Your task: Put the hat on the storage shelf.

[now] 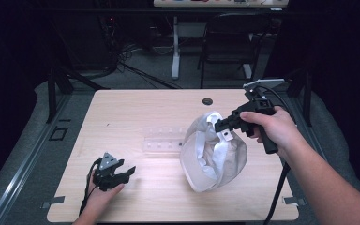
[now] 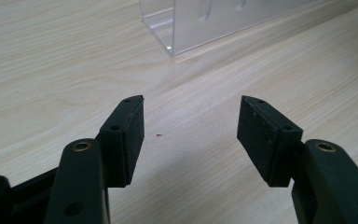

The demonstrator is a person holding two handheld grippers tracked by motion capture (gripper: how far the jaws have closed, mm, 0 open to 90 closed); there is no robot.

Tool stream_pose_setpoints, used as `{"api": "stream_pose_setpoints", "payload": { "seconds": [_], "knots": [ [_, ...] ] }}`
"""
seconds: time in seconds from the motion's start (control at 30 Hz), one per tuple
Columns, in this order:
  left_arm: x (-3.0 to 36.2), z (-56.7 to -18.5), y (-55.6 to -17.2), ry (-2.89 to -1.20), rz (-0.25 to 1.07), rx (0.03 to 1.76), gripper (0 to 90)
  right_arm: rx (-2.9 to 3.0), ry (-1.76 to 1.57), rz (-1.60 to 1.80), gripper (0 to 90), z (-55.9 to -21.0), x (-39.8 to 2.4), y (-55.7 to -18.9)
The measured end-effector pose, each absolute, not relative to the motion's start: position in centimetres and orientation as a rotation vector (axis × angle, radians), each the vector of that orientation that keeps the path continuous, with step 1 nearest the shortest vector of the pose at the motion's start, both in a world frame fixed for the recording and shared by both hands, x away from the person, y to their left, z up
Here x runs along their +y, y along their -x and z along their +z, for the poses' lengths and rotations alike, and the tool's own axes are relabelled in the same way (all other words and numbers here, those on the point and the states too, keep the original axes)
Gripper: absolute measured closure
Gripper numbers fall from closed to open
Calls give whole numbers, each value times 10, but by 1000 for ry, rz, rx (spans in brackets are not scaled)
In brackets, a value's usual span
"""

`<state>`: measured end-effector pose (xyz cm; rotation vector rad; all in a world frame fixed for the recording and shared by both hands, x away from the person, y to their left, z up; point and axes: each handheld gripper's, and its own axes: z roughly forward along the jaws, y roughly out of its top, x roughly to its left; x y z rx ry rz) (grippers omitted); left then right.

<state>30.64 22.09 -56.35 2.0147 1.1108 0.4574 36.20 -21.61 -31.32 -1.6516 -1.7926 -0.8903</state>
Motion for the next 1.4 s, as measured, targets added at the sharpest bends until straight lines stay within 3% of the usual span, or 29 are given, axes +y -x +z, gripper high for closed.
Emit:
{"api": "stream_pose_setpoints", "payload": {
  "seconds": [1.0, 1.4],
  "knots": [
    [198, -546, -296, -1942, 478, 1022, 414, -1755, 1688, -1007, 818, -288, -213, -392],
    [150, -524, -289, -1970, 413, 851, 420, -1728, 1725, -1044, 818, -290, -209, -407]
  ]
}}
